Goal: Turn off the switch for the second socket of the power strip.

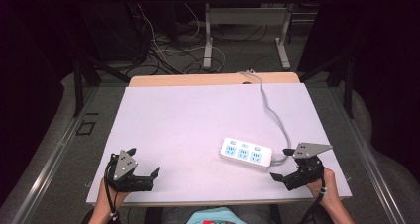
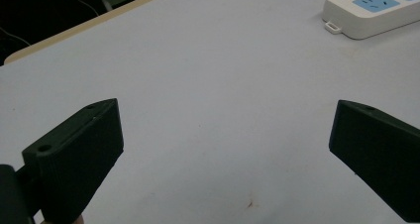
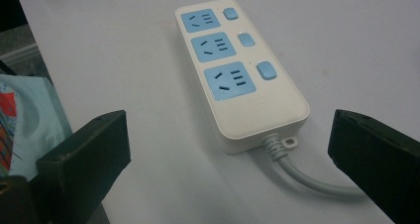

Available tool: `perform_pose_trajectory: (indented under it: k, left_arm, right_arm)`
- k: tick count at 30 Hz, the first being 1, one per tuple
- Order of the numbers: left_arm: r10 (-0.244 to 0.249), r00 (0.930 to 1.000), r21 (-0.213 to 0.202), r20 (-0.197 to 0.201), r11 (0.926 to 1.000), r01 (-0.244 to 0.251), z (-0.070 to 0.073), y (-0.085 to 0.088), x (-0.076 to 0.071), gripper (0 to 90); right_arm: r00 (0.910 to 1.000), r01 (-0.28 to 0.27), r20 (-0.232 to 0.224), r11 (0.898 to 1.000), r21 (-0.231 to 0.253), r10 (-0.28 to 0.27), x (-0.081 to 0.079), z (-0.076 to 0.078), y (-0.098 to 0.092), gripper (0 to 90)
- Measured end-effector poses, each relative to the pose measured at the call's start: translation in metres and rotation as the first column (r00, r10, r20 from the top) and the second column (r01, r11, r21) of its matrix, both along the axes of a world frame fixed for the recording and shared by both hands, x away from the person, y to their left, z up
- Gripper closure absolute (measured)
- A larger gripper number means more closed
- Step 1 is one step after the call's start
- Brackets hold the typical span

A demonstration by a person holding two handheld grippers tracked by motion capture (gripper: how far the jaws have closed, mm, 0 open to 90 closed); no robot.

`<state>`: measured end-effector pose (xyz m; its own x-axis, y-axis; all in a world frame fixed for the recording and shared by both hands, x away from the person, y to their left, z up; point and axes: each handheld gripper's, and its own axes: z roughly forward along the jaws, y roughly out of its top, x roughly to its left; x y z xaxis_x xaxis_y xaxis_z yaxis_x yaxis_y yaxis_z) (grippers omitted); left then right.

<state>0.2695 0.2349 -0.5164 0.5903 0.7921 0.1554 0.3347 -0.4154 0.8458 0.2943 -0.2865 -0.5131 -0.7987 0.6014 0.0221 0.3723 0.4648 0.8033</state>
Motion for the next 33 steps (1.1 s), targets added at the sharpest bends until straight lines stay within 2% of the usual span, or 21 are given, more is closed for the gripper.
perform_pose_trajectory:
  k: [5,7,8,11,14,16,17,19,21,22,23,26,27,28,33]
  left_arm:
    - [-0.003,1.0,0.014,0.004,0.9999,0.003,0.0,0.0,0.0,0.2]
    - [-0.004,1.0,0.004,-0.005,1.0,0.004,0.0,0.0,0.001,0.3]
    - [-0.002,1.0,0.014,0.007,0.9999,0.002,0.0,0.0,0.001,0.3]
    - [0.0,1.0,0.012,-0.001,0.9999,0.0,0.0,0.0,0.001,0.3]
    - [0.0,1.0,0.008,0.001,1.0,0.0,0.0,0.001,0.001,0.3]
    - [0.002,1.0,0.014,0.007,0.9999,-0.002,0.0,0.001,0.002,0.3]
    - [0.0,1.0,0.02,0.003,0.9998,0.0,0.0,0.001,0.002,0.3]
    - [0.002,0.9998,0.008,-0.02,1.0,-0.002,-0.001,0.0,0.002,0.3]
    - [0.0,0.9997,0.013,-0.025,0.9999,0.0,-0.001,0.001,0.003,0.2]
    - [0.002,0.9997,0.016,-0.024,0.9999,-0.001,-0.001,0.001,0.003,0.2]
    - [0.004,0.9997,0.006,-0.025,1.0,-0.004,-0.001,0.001,0.003,0.2]
    - [0.006,0.9998,0.022,-0.018,0.9998,-0.005,-0.001,0.002,0.004,0.3]
    - [0.005,0.9998,0.014,-0.022,0.9999,-0.004,-0.001,0.002,0.005,0.3]
    - [0.007,0.9997,0.016,-0.025,0.9998,-0.007,-0.002,0.002,0.005,0.2]
    - [0.003,0.9997,0.028,-0.025,0.9996,-0.002,-0.002,0.002,0.006,0.2]
  right_arm:
    - [1.0,0.002,0.004,1.0,-0.003,-0.002,0.0,0.0,0.0,2.0]
    - [1.0,-0.005,-0.005,1.0,-0.016,0.005,0.001,0.001,0.0,2.0]
    - [1.0,-0.004,-0.006,1.0,-0.017,0.004,0.001,0.001,0.0,2.0]
    - [0.9997,0.01,0.021,1.0,-0.021,-0.01,0.002,0.001,0.0,2.1]
    - [1.0,0.004,0.001,1.0,-0.022,-0.003,0.002,0.003,0.001,2.1]
    - [0.9999,0.002,0.013,1.0,-0.023,-0.002,0.003,0.003,0.001,2.2]
    - [0.9998,0.01,0.016,1.0,-0.015,-0.009,0.004,0.003,0.002,2.1]
    - [0.9997,0.011,0.022,1.0,-0.026,-0.011,0.008,0.005,0.002,2.2]
    - [0.9997,0.012,0.023,1.0,-0.024,-0.012,0.01,0.005,0.002,2.3]
    - [0.9999,0.012,-0.01,0.999,-0.031,-0.013,0.01,0.006,0.002,2.4]
    - [0.9998,0.021,0.002,1.0,-0.019,-0.021,0.011,0.005,0.003,3.0]
    - [0.9998,0.018,-0.005,1.0,-0.017,-0.019,0.013,0.006,0.004,2.9]
    - [0.9998,0.018,0.009,1.0,-0.014,-0.017,0.013,0.006,0.005,2.7]
    - [0.9999,0.003,0.01,1.0,-0.019,-0.003,0.014,0.007,0.007,2.1]
    - [1.0,0.004,0.003,0.999,-0.045,-0.004,0.016,0.009,0.015,1.4]
